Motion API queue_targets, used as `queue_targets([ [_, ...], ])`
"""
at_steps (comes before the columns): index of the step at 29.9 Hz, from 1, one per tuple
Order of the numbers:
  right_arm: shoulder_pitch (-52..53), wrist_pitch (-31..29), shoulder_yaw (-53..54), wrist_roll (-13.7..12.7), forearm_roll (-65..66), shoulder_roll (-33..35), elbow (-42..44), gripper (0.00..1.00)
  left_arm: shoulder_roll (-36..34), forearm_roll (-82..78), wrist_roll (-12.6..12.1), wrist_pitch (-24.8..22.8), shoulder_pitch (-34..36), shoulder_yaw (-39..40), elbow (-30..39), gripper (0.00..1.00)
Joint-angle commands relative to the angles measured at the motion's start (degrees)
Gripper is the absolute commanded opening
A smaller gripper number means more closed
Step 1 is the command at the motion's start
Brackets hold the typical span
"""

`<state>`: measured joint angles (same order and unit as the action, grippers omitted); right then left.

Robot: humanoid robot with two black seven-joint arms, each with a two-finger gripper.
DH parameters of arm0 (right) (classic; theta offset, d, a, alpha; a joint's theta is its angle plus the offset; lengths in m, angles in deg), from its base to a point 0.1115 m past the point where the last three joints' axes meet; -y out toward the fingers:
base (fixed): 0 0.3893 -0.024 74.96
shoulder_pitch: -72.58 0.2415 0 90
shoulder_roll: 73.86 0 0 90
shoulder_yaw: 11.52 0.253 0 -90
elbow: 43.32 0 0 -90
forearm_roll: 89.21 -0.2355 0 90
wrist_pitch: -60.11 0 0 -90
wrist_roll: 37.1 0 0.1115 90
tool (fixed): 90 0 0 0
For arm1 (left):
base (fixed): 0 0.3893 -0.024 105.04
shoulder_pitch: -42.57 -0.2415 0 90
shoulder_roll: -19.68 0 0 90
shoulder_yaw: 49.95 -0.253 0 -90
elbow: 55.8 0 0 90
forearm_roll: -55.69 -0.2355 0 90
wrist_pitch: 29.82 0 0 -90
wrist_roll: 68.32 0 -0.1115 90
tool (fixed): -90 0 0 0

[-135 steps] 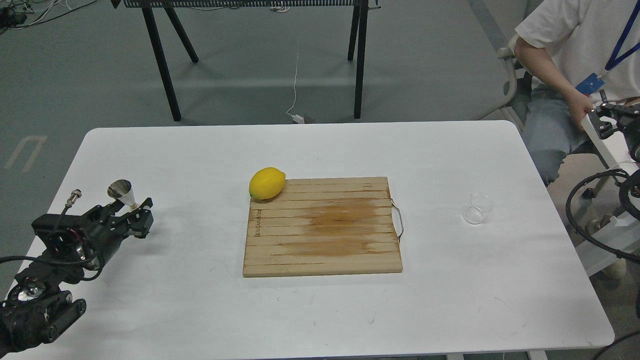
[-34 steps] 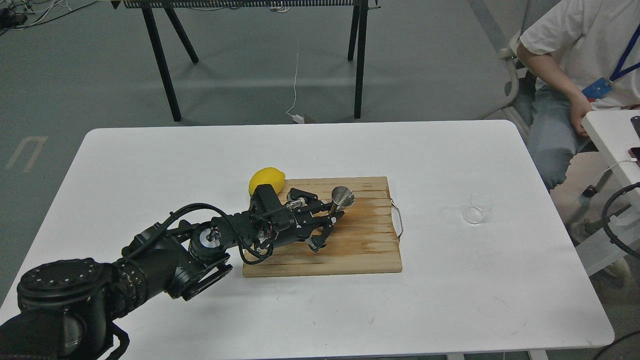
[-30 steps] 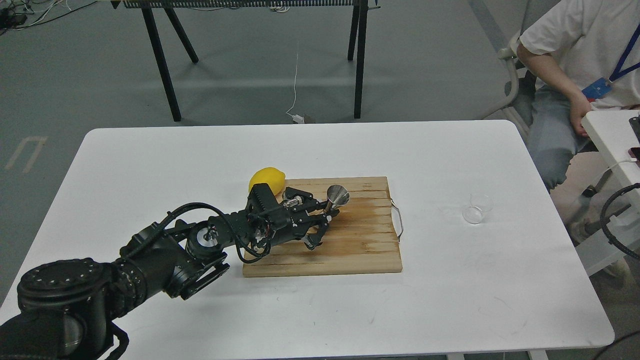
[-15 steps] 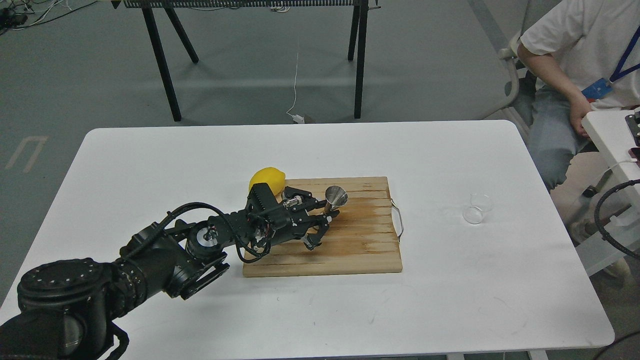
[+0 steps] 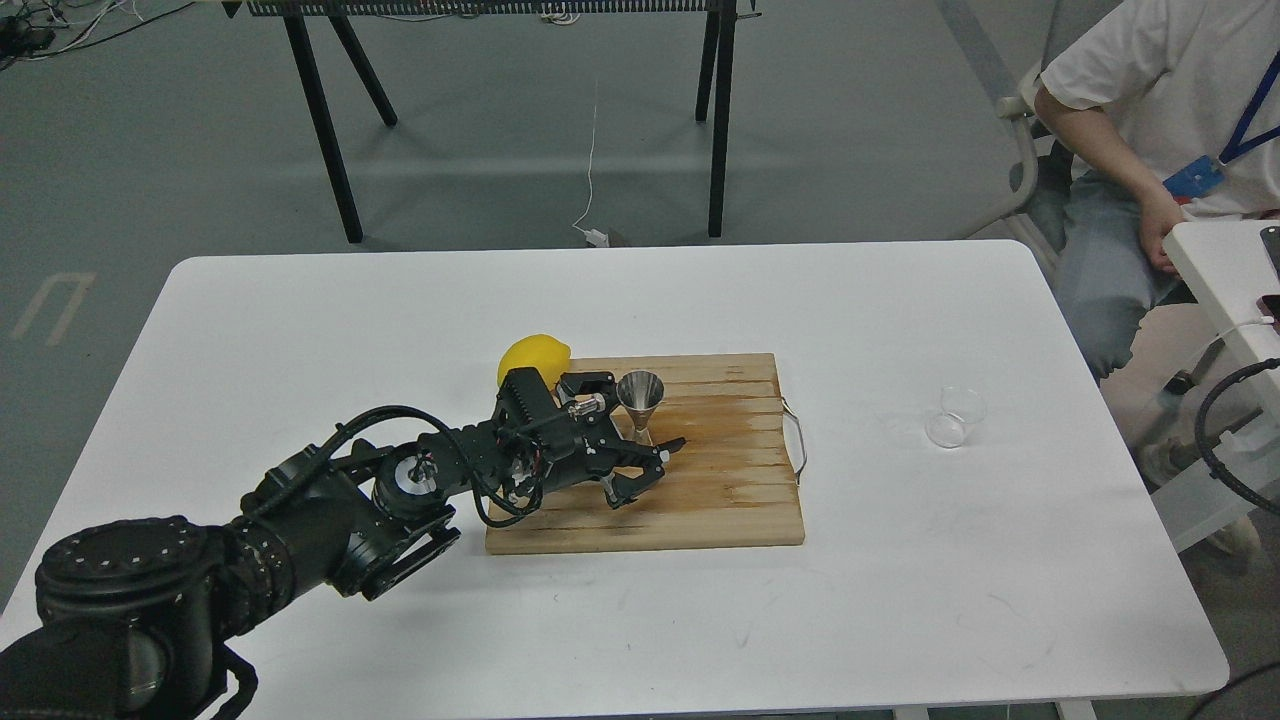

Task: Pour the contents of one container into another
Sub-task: 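Lower the jigger upright onto the board beside the lemon, then open the left gripper and withdraw it from the jigger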

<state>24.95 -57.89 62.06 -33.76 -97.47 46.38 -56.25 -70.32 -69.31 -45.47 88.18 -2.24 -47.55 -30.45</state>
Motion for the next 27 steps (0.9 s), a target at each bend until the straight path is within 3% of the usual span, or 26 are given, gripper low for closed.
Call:
queue_targets([
  [1, 0.0, 0.0, 0.07, 0.0, 0.0, -0.01, 0.01, 1.0, 0.0, 0.0, 0.0, 0.0, 0.16, -0.03, 0.05, 0.73],
  [10, 0.0, 0.0, -0.02, 0.0, 0.0, -0.01, 0.01, 1.0, 0.0, 0.0, -0.17, 0.0, 0.16, -0.11, 1.02, 0.74],
  [27, 0.0, 0.0, 0.07, 0.0, 0.0, -0.01, 0.01, 1.0, -7.72, 0.0, 0.35, 0.0, -0.11, -0.38, 5.15, 0.79],
])
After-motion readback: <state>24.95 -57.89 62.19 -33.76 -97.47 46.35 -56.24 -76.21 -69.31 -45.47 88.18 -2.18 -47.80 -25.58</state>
